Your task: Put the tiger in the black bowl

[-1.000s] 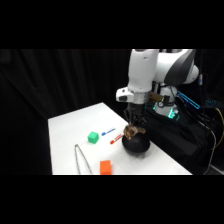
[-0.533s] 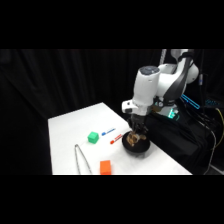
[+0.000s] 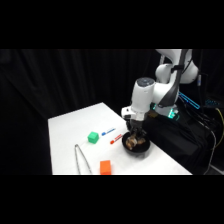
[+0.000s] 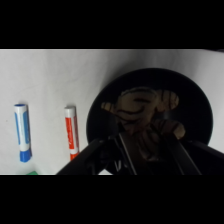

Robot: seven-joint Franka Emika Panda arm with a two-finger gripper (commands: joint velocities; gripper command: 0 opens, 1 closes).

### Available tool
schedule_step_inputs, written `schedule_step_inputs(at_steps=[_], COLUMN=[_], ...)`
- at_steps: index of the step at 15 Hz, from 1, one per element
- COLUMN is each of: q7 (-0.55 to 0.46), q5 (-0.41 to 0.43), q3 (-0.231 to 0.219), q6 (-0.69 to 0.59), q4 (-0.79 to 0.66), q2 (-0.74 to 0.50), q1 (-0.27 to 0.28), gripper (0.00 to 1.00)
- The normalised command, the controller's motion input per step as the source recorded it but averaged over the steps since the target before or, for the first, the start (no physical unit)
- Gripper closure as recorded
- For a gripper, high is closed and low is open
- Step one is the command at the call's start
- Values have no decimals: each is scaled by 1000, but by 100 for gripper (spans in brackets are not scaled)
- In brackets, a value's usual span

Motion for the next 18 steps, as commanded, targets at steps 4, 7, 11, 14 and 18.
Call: schedule_step_inputs(at_steps=[4, 7, 11, 14, 18], q7=[-87, -45, -29, -70, -95], q5=[111, 79, 123, 163, 203], q3=[-16, 24, 80, 65, 32], q6=[-178, -474, -675, -599, -496], q4=[-93, -29, 217, 368, 369], q2=[-331, -485, -391, -211, -102], q1=[45, 47, 27, -4, -25], gripper=[5, 0, 0, 0, 0])
